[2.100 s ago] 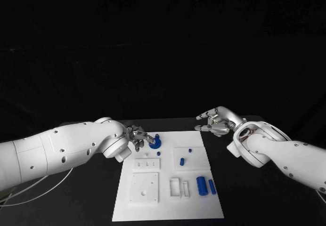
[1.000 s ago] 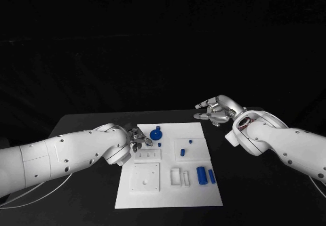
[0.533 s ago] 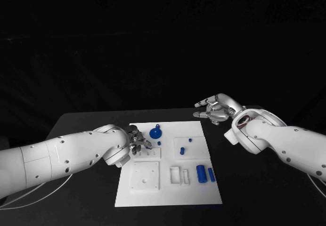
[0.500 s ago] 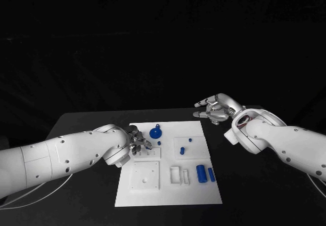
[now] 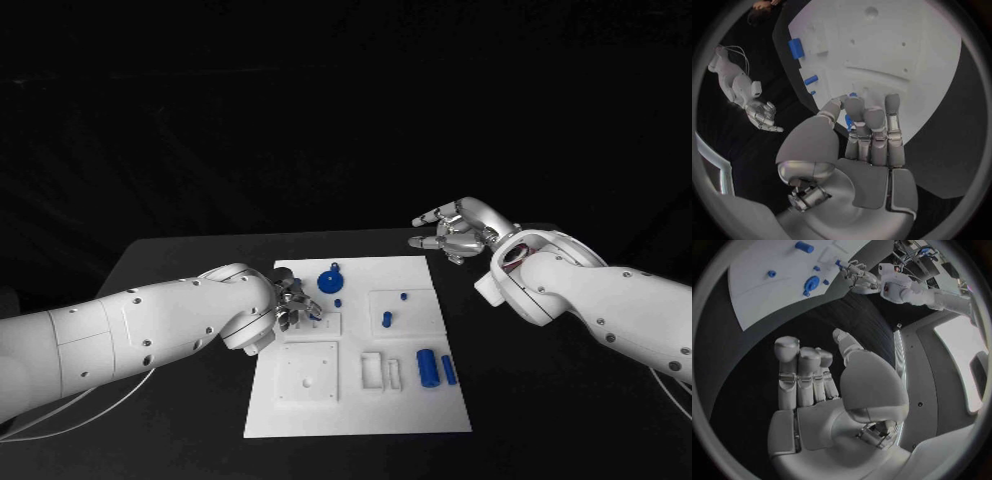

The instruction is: Assemble the parts on the task board

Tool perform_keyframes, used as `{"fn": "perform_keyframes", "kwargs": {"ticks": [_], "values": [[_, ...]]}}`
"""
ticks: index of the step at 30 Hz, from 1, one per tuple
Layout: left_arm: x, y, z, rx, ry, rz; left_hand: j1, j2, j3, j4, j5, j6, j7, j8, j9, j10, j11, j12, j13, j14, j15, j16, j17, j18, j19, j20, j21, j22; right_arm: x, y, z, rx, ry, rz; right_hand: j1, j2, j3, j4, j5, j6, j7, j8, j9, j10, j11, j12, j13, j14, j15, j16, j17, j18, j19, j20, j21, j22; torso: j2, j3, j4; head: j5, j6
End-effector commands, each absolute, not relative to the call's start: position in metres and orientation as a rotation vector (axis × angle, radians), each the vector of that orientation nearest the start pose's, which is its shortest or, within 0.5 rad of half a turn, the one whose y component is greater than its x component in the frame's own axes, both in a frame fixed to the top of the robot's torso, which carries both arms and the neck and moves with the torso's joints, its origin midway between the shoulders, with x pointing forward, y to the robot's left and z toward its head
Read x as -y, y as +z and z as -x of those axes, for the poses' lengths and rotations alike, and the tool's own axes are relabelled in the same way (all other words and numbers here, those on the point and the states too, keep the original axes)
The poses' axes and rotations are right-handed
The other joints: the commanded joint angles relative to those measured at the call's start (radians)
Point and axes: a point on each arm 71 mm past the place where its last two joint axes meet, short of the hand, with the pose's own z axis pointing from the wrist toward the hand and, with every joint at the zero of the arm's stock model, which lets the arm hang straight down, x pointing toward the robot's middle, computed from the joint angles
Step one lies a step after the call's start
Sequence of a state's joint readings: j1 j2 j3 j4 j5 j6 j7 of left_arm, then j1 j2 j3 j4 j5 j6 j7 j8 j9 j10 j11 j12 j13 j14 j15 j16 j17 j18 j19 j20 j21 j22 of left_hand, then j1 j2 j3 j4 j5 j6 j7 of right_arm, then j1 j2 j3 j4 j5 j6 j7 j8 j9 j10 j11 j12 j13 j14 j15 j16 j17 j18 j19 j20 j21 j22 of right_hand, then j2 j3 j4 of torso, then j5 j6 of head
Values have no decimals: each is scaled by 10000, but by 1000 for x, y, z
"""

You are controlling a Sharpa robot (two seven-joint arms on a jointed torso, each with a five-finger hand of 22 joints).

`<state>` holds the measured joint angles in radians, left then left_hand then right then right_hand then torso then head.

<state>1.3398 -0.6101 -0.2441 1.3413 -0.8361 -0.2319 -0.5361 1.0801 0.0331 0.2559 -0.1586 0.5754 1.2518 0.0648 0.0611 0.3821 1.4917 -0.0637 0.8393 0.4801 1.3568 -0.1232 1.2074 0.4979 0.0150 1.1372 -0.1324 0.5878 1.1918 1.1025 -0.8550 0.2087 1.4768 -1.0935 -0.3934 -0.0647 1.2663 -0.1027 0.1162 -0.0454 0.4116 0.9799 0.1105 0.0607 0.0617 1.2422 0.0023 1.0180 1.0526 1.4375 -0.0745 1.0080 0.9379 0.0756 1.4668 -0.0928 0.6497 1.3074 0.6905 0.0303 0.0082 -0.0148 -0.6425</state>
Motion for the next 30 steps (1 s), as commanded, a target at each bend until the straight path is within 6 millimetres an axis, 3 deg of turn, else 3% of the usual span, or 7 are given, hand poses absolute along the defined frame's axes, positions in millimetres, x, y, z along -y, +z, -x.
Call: {"fn": "perform_keyframes", "kwargs": {"ticks": [1,3,4,8,14,15,30], "values": [[-166,-227,-514,-21487,-4062,4424,227,293,-19,67,-54,2246,-1295,563,1536,184,-522,13,8,121,-199,30,14,-14,78,-4,-123,114,234,-143,-511,-15273,8539,-3514,-96,29,-38,2,58,11,17,-3,-10,-54,-33,-3,-4,-58,25,-33,0,183,106,31,-44,736,5,7,-7,-8,-6],[-166,-227,-514,-21481,-4003,4355,227,293,-19,67,-54,2246,-1295,563,1536,184,-522,13,8,121,-199,30,14,-14,78,-4,-123,114,234,-143,-511,-15273,8541,-3514,-96,29,-38,2,58,11,17,-3,-10,-54,-33,-3,-4,-58,25,-33,0,183,106,31,-44,736,8,6,-9,-9,-8],[-166,-227,-514,-21482,-3982,4334,231,304,-18,80,-70,2250,-1294,576,1536,183,-522,26,9,127,-192,33,11,-5,259,22,-596,625,234,-143,-511,-15274,8541,-3514,-96,29,-38,2,58,11,17,-3,-10,-54,-33,-3,-4,-58,25,-33,0,183,106,31,-44,736,9,4,-9,-8,-9],[-167,-228,-514,-21461,-3875,4216,222,314,-9,63,-67,2246,-1297,589,1541,182,-523,37,5,122,-193,42,16,0,400,34,-945,999,234,-143,-511,-15276,8535,-3519,-97,30,-40,1,78,19,18,-1,-8,-67,-35,-20,-20,-65,27,-46,-13,184,104,31,-57,734,6,4,-10,-8,-12],[-168,-230,-514,-21539,-3752,4127,222,314,-9,63,-67,2246,-1297,589,1541,182,-523,37,5,122,-193,42,16,0,400,34,-945,999,234,-143,-511,-15283,8536,-3518,-95,35,-37,-3,100,17,18,-2,-9,-62,-34,-11,-12,-61,25,-41,-9,183,108,30,-52,736,2,8,-2,-20,-29],[-168,-231,-514,-21563,-3738,4116,217,324,3,48,-65,2243,-1297,598,1543,184,-519,43,3,120,-188,46,16,2,558,53,-1339,1334,234,-143,-511,-15286,8537,-3517,-95,35,-37,-3,100,17,18,-2,-9,-62,-34,-11,-12,-61,25,-41,-9,183,108,30,-52,736,2,8,-2,-20,-29],[-167,-238,-512,-21728,-3704,4086,225,334,-1,50,-100,2237,-1294,598,1545,184,-512,43,-1,111,-184,44,15,-1,578,60,-1393,1345,233,-143,-511,-15307,8544,-3514,-95,35,-37,-3,100,17,18,-2,-9,-62,-34,-11,-12,-61,25,-41,-9,183,108,30,-52,736,2,6,4,-90,-28]]}}
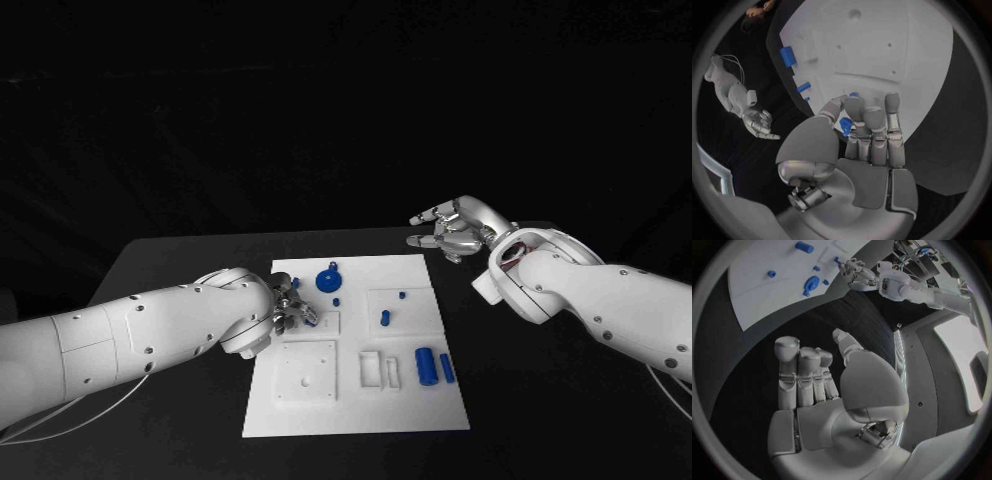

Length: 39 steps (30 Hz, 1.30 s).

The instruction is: Assemble the parts on the task board

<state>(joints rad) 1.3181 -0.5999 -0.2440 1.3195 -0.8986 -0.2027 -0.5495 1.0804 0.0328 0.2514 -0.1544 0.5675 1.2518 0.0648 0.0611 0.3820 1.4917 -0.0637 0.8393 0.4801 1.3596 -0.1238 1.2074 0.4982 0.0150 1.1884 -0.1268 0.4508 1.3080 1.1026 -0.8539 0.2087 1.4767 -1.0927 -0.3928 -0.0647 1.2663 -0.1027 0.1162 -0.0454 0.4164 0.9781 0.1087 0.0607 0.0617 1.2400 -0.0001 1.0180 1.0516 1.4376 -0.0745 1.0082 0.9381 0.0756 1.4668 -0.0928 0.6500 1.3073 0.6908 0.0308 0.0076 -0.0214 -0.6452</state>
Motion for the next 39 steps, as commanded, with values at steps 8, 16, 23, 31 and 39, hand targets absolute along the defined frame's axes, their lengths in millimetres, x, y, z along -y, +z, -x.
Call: {"fn": "perform_keyframes", "kwargs": {"ticks": [8,16,23,31,39], "values": [[-167,-239,-513,-21678,-3687,4124,212,329,20,28,-52,2233,-1291,600,1548,185,-507,49,-2,73,-173,43,11,2,81,14,-67,187,233,-143,-511,-15308,8556,-3507,-103,40,-38,-7,73,32,37,-2,-10,-41,-11,-11,-4,-59,24,-35,-5,182,113,29,-55,738,-6,2,10,-53,16],[-166,-240,-513,-21749,-3647,4061,226,333,9,50,-80,2224,-1289,597,1547,184,-501,42,-9,67,-169,40,6,0,89,19,-96,190,233,-143,-511,-15309,8570,-3516,-103,40,-38,-7,73,32,37,-2,-10,-41,-11,-11,-4,-59,24,-35,-5,182,113,29,-55,738,-6,2,8,-60,17],[-166,-242,-512,-22002,-3539,3890,250,305,40,-12,70,2237,-1288,604,1546,184,-496,56,-2,64,-164,57,13,14,89,38,-112,199,233,-143,-511,-15315,8565,-3538,-108,41,-33,-20,116,57,35,-1,-9,-42,-13,-9,-3,-63,24,-43,-13,182,113,28,-78,734,-6,2,12,-58,-10],[-167,-243,-511,-22277,-3463,3701,21,355,161,-170,132,2277,-1298,637,1541,182,-490,94,63,52,-148,100,47,83,67,110,-83,201,233,-143,-511,-15315,8564,-3545,-108,43,-25,-25,140,59,34,-2,-9,-40,-14,-7,-2,-61,22,-41,-12,182,115,27,-71,736,-5,1,12,-75,-18],[-166,-244,-510,-22518,-3427,3521,-27,423,112,-104,-41,2299,-1303,648,1519,179,-484,110,111,44,-136,123,71,104,60,152,-91,198,233,-143,-511,-15317,8562,-3548,-118,33,-17,-32,184,67,35,-1,-8,-45,-14,-13,-7,-64,22,-47,-17,182,113,28,-86,734,-6,3,2,-72,-18]]}}
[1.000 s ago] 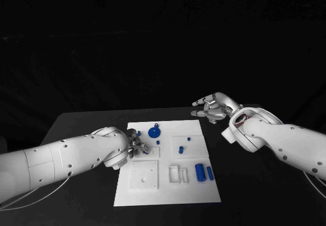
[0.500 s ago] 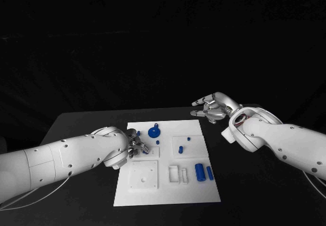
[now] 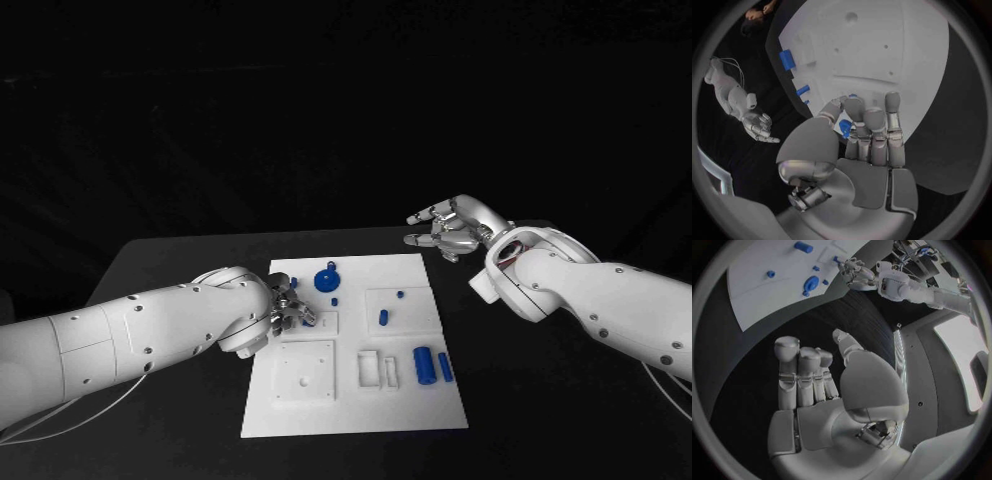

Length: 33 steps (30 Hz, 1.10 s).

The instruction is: Assemble the parts on the task board

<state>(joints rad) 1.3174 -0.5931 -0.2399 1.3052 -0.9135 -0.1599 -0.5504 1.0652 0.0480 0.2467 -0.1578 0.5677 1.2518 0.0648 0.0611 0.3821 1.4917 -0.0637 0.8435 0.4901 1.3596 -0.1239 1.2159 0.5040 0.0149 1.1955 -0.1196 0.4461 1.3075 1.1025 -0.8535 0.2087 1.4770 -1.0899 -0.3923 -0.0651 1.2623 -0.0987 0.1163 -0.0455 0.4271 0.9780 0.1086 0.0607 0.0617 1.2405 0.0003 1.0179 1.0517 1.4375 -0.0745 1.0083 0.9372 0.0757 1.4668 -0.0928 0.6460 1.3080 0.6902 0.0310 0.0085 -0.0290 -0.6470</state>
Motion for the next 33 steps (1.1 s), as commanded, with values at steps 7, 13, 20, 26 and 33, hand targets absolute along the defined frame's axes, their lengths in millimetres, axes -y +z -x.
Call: {"fn": "perform_keyframes", "kwargs": {"ticks": [7,13,20,26,33], "values": [[-165,-244,-510,-22589,-3412,3468,72,402,63,141,-357,2334,-1314,663,1485,180,-485,85,62,41,-126,56,32,132,-6,129,-70,198,233,-143,-511,-15314,8559,-3553,-82,-5,-5,-35,125,67,36,-1,-9,-50,-18,-10,-5,-63,21,-49,-8,182,114,26,-49,727,-1,8,-4,-17,1],[-165,-244,-510,-22598,-3434,3442,53,463,24,288,-426,2343,-1318,674,1455,179,-481,89,89,41,-122,61,39,153,6,160,-90,200,233,-144,-511,-15318,8553,-3558,-76,-4,38,-55,187,81,36,-1,-9,-53,-21,-14,-8,-61,19,-45,-6,182,114,24,-55,726,4,7,-5,-34,4],[-163,-244,-510,-22581,-3456,3427,58,489,-15,448,-550,2341,-1321,688,1441,180,-487,86,104,41,-120,58,41,173,13,188,-117,197,233,-144,-511,-15333,8555,-3557,-81,-13,70,-72,258,73,35,-3,-10,-53,-23,-16,-9,-66,19,-54,-12,181,114,24,-54,727,2,10,-6,-47,10],[-162,-244,-511,-22556,-3483,3412,124,483,-25,615,-606,2333,-1322,712,1422,181,-483,77,119,40,-120,56,46,188,31,204,-146,201,233,-144,-511,-15350,8556,-3557,-108,-26,123,-100,405,88,37,-1,-9,-54,-25,-16,-7,-62,16,-46,-4,179,114,21,-48,728,4,9,-4,-78,4],[-159,-244,-512,-22573,-3496,3359,135,486,-21,633,-628,2329,-1322,715,1421,182,-484,79,120,39,-120,54,46,188,33,202,-149,201,232,-144,-512,-15368,8558,-3558,-133,-39,160,-123,503,84,37,-3,-10,-55,-28,-17,-6,-61,14,-46,-3,180,115,19,-55,727,7,7,-15,-101,4]]}}
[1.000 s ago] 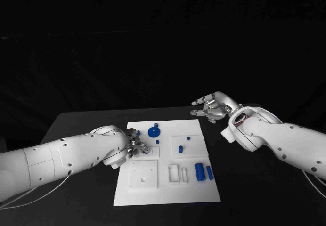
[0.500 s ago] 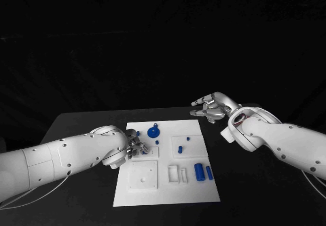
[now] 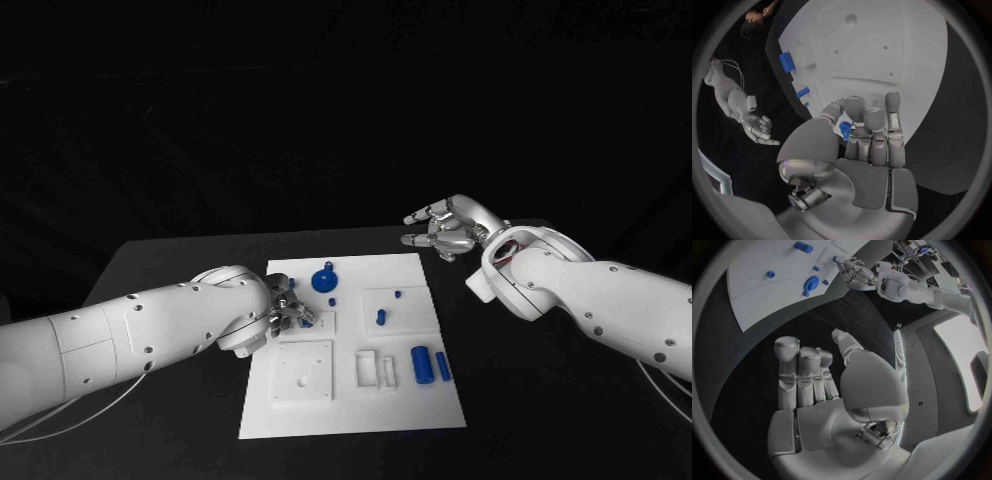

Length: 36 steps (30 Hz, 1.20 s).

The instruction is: Assemble the parts on the task board

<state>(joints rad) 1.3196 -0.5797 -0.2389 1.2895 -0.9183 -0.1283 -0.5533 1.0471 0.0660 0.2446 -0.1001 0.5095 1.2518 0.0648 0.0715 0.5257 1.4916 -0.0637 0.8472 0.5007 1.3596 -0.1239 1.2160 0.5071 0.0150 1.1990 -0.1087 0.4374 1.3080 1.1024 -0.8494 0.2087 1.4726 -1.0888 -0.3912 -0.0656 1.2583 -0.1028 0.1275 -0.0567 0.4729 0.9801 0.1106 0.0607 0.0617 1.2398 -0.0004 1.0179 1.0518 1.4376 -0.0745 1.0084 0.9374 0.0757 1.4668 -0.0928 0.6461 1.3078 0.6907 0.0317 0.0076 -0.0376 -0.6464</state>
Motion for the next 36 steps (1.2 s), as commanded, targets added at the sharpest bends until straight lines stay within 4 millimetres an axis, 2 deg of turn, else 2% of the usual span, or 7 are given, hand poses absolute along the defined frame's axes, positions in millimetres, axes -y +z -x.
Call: {"fn": "perform_keyframes", "kwargs": {"ticks": [1,17,27,36], "values": [[-159,-244,-512,-22583,-3490,3350,339,305,9,60,-50,2328,-1322,616,-15,181,-483,42,13,39,-120,54,15,187,0,92,-65,197,232,-144,-512,-15371,8557,-3558,-95,0,53,-15,55,61,16,-3,-10,-48,-20,-15,-5,-63,14,-48,-7,180,114,19,-59,728,2,2,-2,-22,3],[-155,-246,-513,-22904,-3304,2823,652,181,7,-210,-83,2314,-1302,592,-60,182,-466,15,-12,15,-108,41,9,209,-25,110,-59,203,232,-145,-512,-15395,8570,-3556,-124,-8,95,-45,162,69,18,-2,-9,-45,-23,-13,0,-63,12,-52,-9,178,114,17,-53,730,-2,3,4,-81,-19],[-159,-247,-512,-23041,-3125,2695,733,174,-20,-282,-72,2318,-1294,581,-82,182,-460,17,-22,4,-100,44,8,229,-44,133,-50,204,232,-145,-512,-15402,8557,-3560,-124,-8,95,-45,162,69,18,-2,-9,-45,-23,-13,0,-63,12,-52,-9,178,114,17,-53,730,-10,-7,25,-106,-3],[-162,-247,-513,-23090,-3064,2679,744,178,-23,-304,-66,2313,-1292,575,-89,185,-458,19,-24,0,-96,48,8,241,-49,145,-43,204,232,-145,-512,-15400,8557,-3562,-124,-8,95,-45,162,69,18,-2,-9,-45,-23,-13,0,-63,12,-52,-9,178,114,17,-53,730,0,-19,8,-106,11]]}}
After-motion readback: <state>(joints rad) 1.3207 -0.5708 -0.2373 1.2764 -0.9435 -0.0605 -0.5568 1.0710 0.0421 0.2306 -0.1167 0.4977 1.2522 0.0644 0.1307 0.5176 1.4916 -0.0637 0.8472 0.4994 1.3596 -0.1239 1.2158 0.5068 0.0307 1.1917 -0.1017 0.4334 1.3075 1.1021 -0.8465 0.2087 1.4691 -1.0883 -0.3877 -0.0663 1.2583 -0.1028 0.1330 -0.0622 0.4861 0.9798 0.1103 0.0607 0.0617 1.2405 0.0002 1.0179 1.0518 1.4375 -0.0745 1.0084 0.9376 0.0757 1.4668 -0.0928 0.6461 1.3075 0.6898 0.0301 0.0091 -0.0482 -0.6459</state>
